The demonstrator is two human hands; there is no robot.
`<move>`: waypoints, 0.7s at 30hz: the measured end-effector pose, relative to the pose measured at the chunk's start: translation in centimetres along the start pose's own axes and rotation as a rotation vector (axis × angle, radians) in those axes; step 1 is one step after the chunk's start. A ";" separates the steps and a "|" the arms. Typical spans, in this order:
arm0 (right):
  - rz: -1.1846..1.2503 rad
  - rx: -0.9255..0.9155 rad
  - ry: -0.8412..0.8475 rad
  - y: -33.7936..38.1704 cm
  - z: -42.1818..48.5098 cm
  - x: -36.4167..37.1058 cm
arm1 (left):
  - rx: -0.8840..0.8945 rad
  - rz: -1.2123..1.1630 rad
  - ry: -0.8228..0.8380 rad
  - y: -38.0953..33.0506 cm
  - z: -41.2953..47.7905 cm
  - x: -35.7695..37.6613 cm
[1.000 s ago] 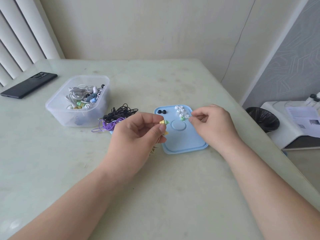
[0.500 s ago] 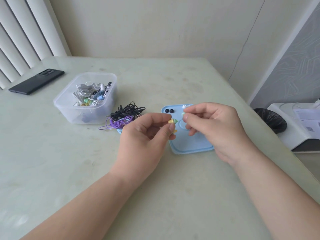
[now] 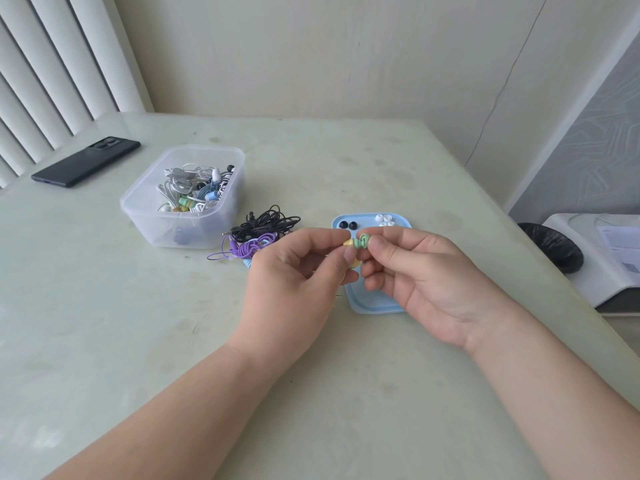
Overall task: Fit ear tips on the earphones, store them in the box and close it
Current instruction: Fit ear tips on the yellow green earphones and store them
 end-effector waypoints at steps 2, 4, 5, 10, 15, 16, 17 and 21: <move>-0.001 0.000 0.002 0.1 0.0 0.1 | -0.003 0.006 -0.004 0.0 0.0 0.0; 0.000 -0.007 0.001 0.1 0.0 0.1 | -0.004 0.010 -0.010 0.0 0.0 -0.1; -0.003 -0.012 0.000 0.2 0.0 0.2 | -0.002 0.012 -0.014 0.0 0.1 -0.2; -0.025 -0.044 -0.019 0.4 0.0 0.0 | 0.002 0.019 -0.011 -0.1 0.0 -0.1; -0.003 -0.043 -0.021 0.4 -0.1 0.2 | 0.006 0.028 -0.006 -0.1 0.0 0.0; 0.009 -0.039 -0.027 0.4 -0.1 0.2 | 0.004 0.029 -0.005 -0.1 0.0 0.0; 0.022 -0.034 -0.039 0.3 -0.1 0.1 | 0.000 0.028 -0.005 -0.1 0.0 -0.1; 0.036 -0.029 -0.061 0.2 -0.1 -0.1 | -0.010 0.022 0.002 0.0 0.0 -0.1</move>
Point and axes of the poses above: each hand's wrist, its own z-axis towards the middle knuckle, its own x-axis out of the palm, y = z × x, the point moved 10 cm from there along z, towards the middle knuckle, and after that the axes turned 12 degrees about -x, right-handed, at the moved point
